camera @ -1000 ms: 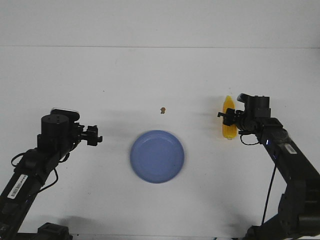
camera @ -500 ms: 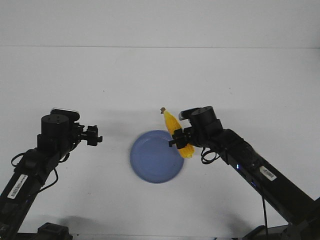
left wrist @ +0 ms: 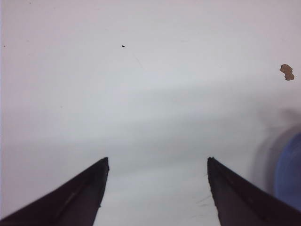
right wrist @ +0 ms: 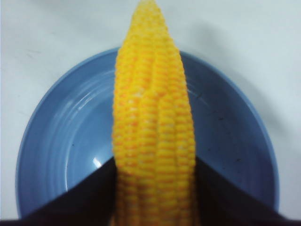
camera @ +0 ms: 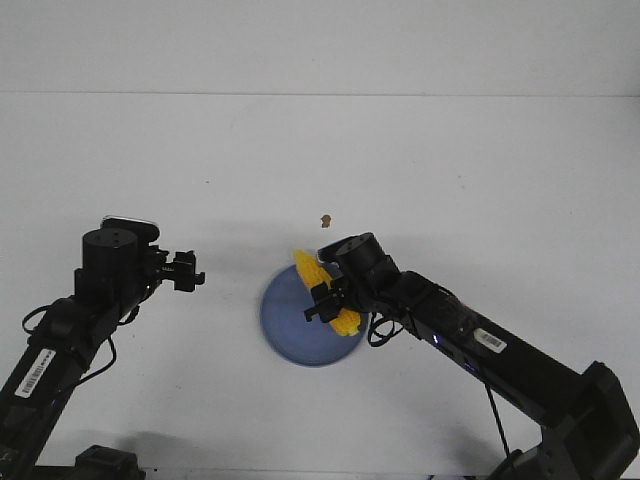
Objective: Place corn on plate with both arms
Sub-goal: 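Carry the corn with the right gripper over the blue plate, then open the right gripper to release the corn onto the plate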
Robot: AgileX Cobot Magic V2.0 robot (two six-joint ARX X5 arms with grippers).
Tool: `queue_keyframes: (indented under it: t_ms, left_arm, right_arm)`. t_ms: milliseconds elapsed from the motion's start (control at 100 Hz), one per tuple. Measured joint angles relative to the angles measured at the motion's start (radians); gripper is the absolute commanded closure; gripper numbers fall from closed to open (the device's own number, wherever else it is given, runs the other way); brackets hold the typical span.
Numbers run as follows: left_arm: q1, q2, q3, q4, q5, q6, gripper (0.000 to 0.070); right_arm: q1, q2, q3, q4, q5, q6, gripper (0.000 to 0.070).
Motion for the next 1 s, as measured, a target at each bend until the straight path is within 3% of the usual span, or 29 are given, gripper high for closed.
queue_keyframes:
  t_ms: [40,430,590,760,1000]
  left_arm:
    - [0.000,0.000,0.000,0.000,0.000,0.000,0.0271]
    - [0.000,0.000,0.000,0.000,0.000,0.000,0.0272]
    - [0.000,-0.002,0.000,0.000,0.000,-0.010,0.0272]
    - [0.003,-0.038,0.000,0.002,0.000,-0.029,0.0272]
    - [0.024,-0.183,-0.093,0.066,-0.001,-0.055,0.0278]
  right_arm:
    - [0.002,0.000,0.000,0.003,-0.001,0.000,0.0157]
    - [-0.052,-0.036,-0.001,0.008,-0.002,-0.019,0.0157]
    - [-0.176,-0.192,-0.001,0.002,0.009,-0.074,0.0157]
    - [-0.337,-0.357,-0.011,-0.030,0.087,-0.134,0.0157]
    - [-0.517,-0.665,-0.185,0.006,0.130,-0.189,0.0157]
